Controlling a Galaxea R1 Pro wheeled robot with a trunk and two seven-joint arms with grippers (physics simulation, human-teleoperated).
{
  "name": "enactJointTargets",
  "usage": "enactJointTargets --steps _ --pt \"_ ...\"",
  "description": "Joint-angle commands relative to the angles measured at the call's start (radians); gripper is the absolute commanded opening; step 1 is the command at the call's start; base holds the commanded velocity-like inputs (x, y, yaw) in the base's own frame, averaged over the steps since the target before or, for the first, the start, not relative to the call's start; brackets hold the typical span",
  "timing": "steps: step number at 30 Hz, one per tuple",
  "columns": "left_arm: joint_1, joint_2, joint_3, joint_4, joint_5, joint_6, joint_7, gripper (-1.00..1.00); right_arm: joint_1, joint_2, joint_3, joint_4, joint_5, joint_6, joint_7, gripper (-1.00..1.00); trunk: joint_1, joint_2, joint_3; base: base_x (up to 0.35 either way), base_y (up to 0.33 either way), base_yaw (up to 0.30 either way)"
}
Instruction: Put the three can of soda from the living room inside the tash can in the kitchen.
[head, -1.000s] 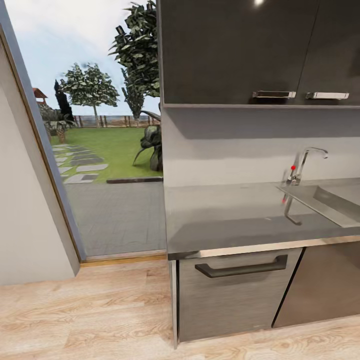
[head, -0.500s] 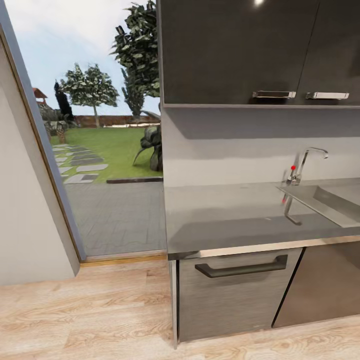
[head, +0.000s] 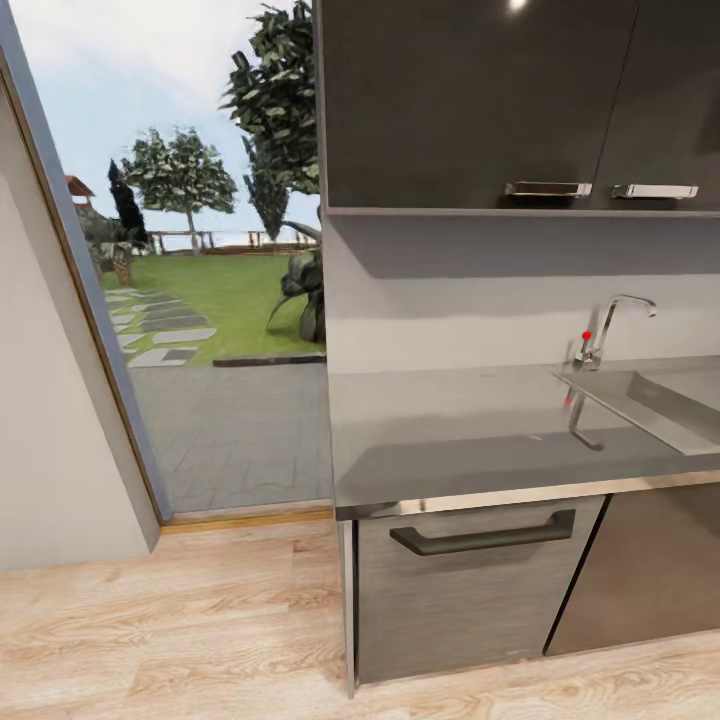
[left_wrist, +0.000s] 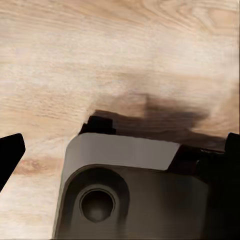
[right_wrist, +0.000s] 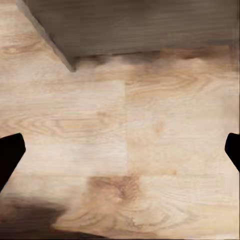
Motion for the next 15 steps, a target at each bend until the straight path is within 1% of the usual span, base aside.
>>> enactJointTargets --steps 1,4,7,11,13,15 --pt "0.005 0.002 0.0 -0.621 0.005 0.01 0.0 1.0 -0.003 0.0 0.0 -0.226 0.002 0.001 0.003 1.0 0.0 0.0 0.0 0.0 0.0 0.0" --pt "0.02 0.011 0.0 -0.741 0.013 0.027 0.001 1.0 -0.003 0.001 0.0 -0.329 0.008 0.018 0.01 1.0 0.0 0.0 0.0 0.0 0.0 0.0" --pt "0.034 0.03 0.001 -0.816 0.018 0.036 0.002 1.0 -0.002 0.0 0.001 -0.442 0.011 0.072 0.018 1.0 0.0 0.0 0.0 0.0 0.0 0.0" --pt "0.044 0.072 0.0 -0.86 0.024 0.033 0.0 1.0 0.001 -0.001 -0.002 -0.586 0.013 0.153 0.044 1.0 0.0 0.0 0.0 0.0 0.0 0.0" --pt "0.046 0.088 -0.001 -0.866 0.024 0.026 -0.001 1.0 0.004 -0.001 -0.006 -0.634 0.011 0.177 0.06 1.0 0.0 0.0 0.0 0.0 0.0 0.0" --pt "0.048 0.099 -0.001 -0.862 0.023 0.009 -0.002 1.0 0.01 -0.003 -0.01 -0.663 0.009 0.19 0.074 1.0 0.0 0.0 0.0 0.0 0.0 0.0"
